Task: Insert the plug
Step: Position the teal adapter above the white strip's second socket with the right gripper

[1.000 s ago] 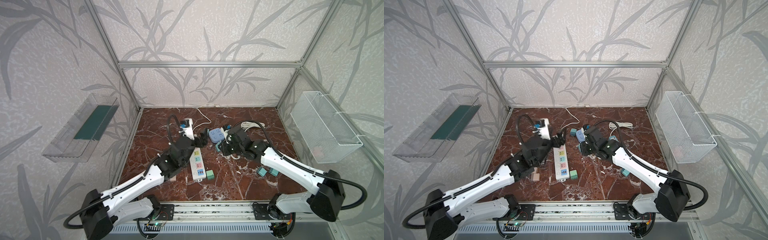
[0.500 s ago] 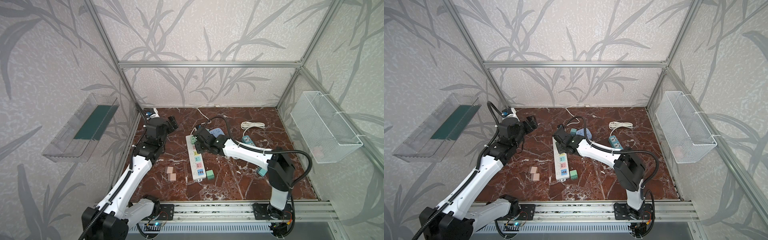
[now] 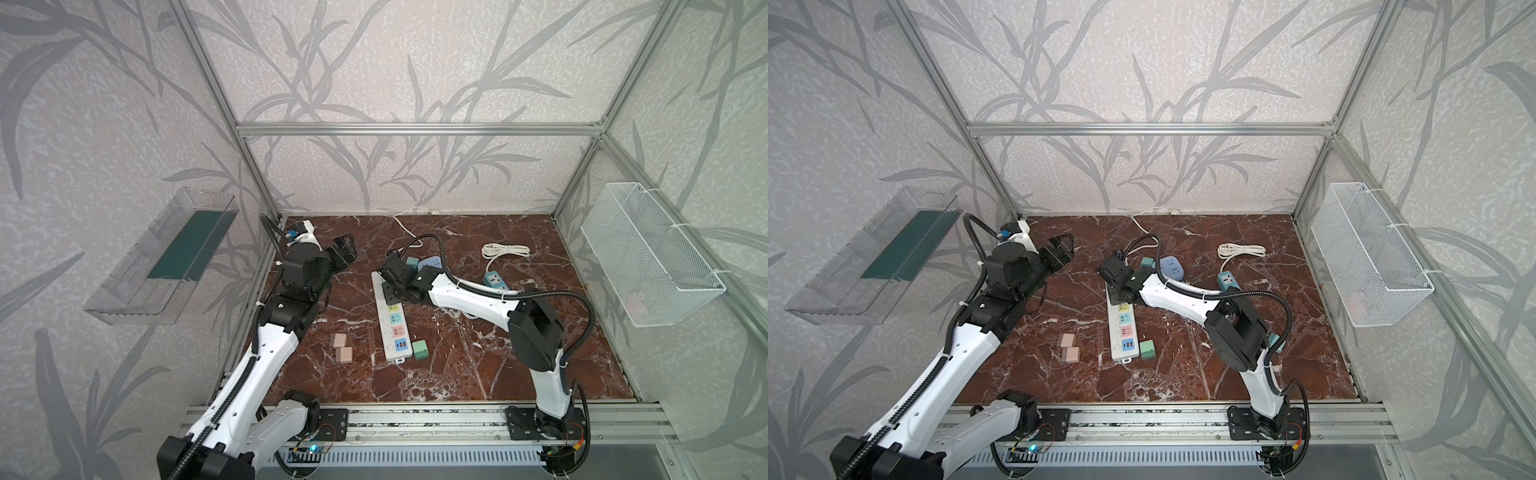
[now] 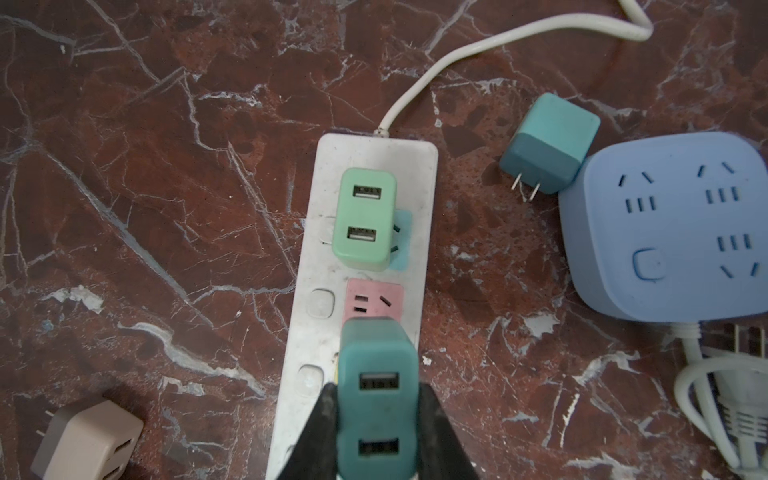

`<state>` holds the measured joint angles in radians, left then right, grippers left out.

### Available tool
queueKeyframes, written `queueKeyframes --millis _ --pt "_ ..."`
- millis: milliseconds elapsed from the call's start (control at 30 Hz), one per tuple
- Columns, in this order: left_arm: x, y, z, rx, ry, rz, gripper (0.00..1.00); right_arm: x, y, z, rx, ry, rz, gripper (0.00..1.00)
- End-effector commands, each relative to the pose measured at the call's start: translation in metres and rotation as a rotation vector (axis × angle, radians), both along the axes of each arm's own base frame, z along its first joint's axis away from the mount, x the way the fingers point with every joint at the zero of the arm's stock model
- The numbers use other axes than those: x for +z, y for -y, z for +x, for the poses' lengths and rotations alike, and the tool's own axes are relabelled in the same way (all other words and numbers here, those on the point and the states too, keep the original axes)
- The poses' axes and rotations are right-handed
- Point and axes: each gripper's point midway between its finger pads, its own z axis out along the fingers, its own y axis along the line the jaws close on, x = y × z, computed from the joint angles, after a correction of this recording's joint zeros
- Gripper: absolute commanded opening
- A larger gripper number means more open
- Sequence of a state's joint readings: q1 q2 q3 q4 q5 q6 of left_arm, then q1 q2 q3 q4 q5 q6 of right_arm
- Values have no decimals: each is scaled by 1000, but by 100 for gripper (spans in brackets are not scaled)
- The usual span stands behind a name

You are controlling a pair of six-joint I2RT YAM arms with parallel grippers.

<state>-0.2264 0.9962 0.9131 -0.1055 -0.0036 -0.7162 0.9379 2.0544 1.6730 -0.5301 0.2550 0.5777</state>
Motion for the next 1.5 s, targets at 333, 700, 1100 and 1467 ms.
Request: queueKeyframes --millis 333,700,1100,1467 --pt "9 2 -1 -34 31 -61 86 -18 2 10 -67 -14 -48 0" --pt "5 0 2 -27 21 -68 86 -31 1 17 -121 35 6 0" --pt "4 -5 4 -14 14 -79 86 -50 11 13 -131 -48 -168 0" --pt "-1 -7 7 -9 -13 -43 85 -101 12 0 -106 -169 -293 0"
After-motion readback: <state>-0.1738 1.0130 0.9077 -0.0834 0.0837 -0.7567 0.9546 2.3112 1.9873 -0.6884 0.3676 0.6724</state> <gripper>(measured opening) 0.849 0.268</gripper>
